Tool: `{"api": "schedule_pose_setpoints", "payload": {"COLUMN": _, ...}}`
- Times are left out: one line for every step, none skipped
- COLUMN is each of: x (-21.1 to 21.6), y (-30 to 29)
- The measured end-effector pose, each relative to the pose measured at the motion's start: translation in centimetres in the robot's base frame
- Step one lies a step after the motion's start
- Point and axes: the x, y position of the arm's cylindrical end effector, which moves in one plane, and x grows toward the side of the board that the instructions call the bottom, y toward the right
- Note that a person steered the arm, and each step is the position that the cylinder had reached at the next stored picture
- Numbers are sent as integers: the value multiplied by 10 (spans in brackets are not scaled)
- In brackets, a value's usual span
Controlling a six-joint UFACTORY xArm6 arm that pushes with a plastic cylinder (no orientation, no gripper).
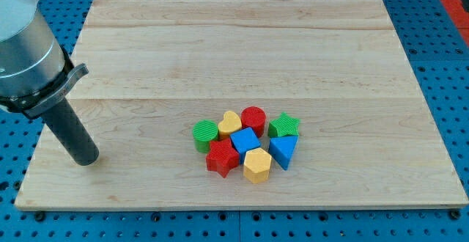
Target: Place your arm below the yellow hexagon
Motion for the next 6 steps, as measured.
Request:
{"api": "schedule_pose_setpoints", "payload": {"x": 0, "y": 0}}
{"api": "schedule_pose_setpoints", "payload": {"x": 11, "y": 2}}
{"api": "schedule_pose_setpoints", "payload": {"x": 41, "y": 22}}
{"api": "schedule_pose_setpoints", "payload": {"x": 47, "y": 74}}
{"api": "schedule_pose_setpoints", "payload": {"x": 64, "y": 142}}
{"api": "schedule_pose_setpoints", "payload": {"x": 65, "y": 204}}
